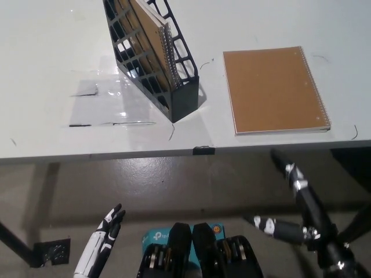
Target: Use the right hand to pick up a book from the book holder on the left side and put it on another book on the right side
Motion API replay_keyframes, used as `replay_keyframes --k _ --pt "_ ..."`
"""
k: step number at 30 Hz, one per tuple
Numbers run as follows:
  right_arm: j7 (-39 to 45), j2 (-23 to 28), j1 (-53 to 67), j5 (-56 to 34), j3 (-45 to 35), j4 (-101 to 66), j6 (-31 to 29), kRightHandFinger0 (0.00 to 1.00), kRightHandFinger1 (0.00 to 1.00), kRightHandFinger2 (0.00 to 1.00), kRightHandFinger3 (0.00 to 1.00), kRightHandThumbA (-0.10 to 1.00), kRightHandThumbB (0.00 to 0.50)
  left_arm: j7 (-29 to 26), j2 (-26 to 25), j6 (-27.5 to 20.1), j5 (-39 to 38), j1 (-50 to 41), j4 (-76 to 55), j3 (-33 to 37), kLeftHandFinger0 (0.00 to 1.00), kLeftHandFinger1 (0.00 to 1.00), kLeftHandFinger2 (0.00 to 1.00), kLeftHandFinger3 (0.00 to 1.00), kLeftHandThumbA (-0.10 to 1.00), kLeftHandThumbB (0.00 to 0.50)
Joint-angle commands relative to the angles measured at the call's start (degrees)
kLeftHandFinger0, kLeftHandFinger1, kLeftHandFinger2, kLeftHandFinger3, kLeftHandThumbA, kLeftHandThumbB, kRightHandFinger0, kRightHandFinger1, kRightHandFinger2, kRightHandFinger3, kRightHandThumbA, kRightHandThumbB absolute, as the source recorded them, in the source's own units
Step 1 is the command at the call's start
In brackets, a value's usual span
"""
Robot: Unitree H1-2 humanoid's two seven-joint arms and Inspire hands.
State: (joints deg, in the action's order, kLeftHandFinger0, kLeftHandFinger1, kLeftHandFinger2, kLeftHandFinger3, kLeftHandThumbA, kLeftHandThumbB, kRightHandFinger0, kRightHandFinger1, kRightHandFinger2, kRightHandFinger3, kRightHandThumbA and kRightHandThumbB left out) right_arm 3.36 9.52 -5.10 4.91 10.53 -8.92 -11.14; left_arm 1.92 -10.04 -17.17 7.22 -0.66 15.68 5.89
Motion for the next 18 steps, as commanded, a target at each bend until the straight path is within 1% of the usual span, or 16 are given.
replay_keyframes --k 1,3,4,5,7,8,11,13,14,17,18 --pt "3.2 -0.8 -10.4 -3.8 -0.6 -8.1 5.4 1.00 1.00 1.00 1.00 1.00 0.322 0.1 -0.4 -3.8 -0.6 0.8 -0.9 -0.7 1.00 1.00 1.00 1.00 1.00 0.178" --pt "3.4 -1.5 -14.2 -3.3 -0.5 -6.6 6.0 1.00 1.00 1.00 1.00 0.99 0.311 0.2 -0.5 -3.8 -0.4 0.8 -1.0 -0.6 1.00 1.00 1.00 1.00 1.00 0.178" --pt "3.5 -2.2 -17.4 -3.3 -0.2 -4.3 7.2 1.00 1.00 1.00 1.00 0.99 0.330 0.0 -0.4 -4.2 -0.2 0.8 -0.7 -0.6 1.00 1.00 1.00 1.00 1.00 0.182" --pt "3.6 -2.4 -19.0 -2.9 -0.1 -2.8 7.1 1.00 1.00 1.00 1.00 0.99 0.331 0.0 -0.4 -4.4 -0.2 0.9 -0.6 -0.6 1.00 1.00 1.00 1.00 1.00 0.187" --pt "3.5 -3.3 -23.5 -2.0 0.0 1.9 8.9 1.00 1.00 1.00 1.00 1.00 0.403 0.2 -0.3 -4.7 -0.7 0.9 -0.2 -0.7 1.00 1.00 1.00 1.00 1.00 0.211" --pt "3.6 -3.8 -26.1 -1.7 -0.1 5.0 9.4 1.00 1.00 1.00 1.00 1.00 0.419 0.3 -0.2 -4.5 -0.8 0.9 -0.2 -0.6 1.00 1.00 1.00 1.00 1.00 0.213" --pt "3.5 -5.2 -31.9 -1.6 -0.3 12.7 8.1 1.00 1.00 1.00 1.00 1.00 0.419 -0.3 -0.3 -4.9 0.5 1.1 -0.1 -0.4 1.00 1.00 1.00 1.00 1.00 0.215" --pt "3.2 -6.6 -36.4 -1.4 -0.4 18.1 7.9 1.00 1.00 1.00 1.00 1.00 0.427 -0.1 -0.3 -4.1 0.5 1.2 -0.6 -0.4 1.00 1.00 1.00 1.00 1.00 0.246" --pt "3.0 -6.9 -38.3 -0.7 -0.2 20.3 7.7 1.00 1.00 1.00 1.00 1.00 0.425 0.2 -0.2 -4.1 -0.1 1.2 -0.6 -0.5 1.00 1.00 1.00 1.00 1.00 0.253" --pt "2.8 -7.5 -42.5 0.6 0.1 24.6 8.2 1.00 1.00 1.00 1.00 1.00 0.412 0.6 -0.1 -3.5 -0.7 1.5 -0.6 -0.5 1.00 1.00 1.00 1.00 1.00 0.268" --pt "2.6 -8.0 -44.4 0.7 0.0 27.1 8.1 1.00 1.00 1.00 1.00 1.00 0.395 0.9 -0.2 -3.4 -1.1 1.6 -0.5 -0.5 1.00 1.00 1.00 1.00 1.00 0.279"
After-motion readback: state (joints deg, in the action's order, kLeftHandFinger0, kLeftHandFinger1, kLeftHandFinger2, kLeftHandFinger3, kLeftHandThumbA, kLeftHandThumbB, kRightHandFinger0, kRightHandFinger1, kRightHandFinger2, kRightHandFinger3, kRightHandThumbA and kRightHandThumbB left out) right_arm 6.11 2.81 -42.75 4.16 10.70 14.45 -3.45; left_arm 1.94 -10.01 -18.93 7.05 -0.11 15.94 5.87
